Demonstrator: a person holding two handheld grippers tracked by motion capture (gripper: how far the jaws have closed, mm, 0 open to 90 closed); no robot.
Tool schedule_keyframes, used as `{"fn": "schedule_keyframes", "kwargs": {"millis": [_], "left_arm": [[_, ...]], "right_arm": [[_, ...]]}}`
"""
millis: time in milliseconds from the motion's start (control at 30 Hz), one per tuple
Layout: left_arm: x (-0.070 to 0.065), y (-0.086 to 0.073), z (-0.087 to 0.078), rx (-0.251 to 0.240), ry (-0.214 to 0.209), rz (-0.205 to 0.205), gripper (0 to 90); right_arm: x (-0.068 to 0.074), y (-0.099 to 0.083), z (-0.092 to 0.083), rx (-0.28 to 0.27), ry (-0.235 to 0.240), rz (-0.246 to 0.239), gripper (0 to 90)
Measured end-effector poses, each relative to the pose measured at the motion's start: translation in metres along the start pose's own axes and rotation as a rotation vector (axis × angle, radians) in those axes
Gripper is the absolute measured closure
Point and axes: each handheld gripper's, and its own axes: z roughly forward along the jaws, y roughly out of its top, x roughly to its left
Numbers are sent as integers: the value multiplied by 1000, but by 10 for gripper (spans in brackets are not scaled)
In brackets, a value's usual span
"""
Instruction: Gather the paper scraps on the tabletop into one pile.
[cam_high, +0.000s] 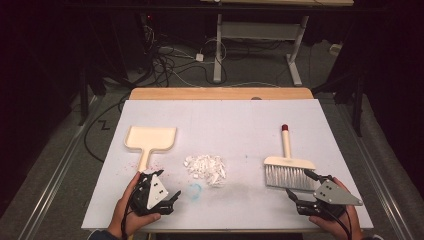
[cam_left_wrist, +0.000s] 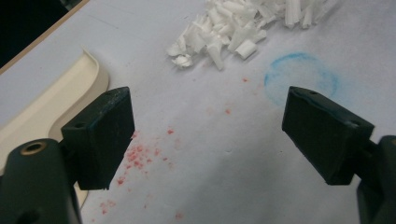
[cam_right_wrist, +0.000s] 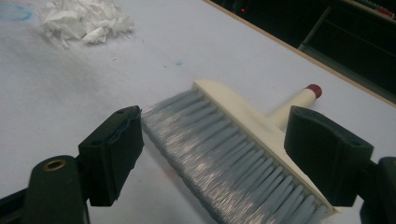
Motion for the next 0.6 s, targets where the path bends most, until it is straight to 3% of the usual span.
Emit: {"fn": "schedule_keyframes", "kwargs": {"millis": [200, 600], "left_arm": [[-3, -2, 0, 0, -17, 14, 159], [-3, -1, -1, 4, -6, 21, 159]], "right_arm": [[1, 3, -3, -5, -8, -1, 204], [1, 6, -7, -16, -28, -3, 199]]}}
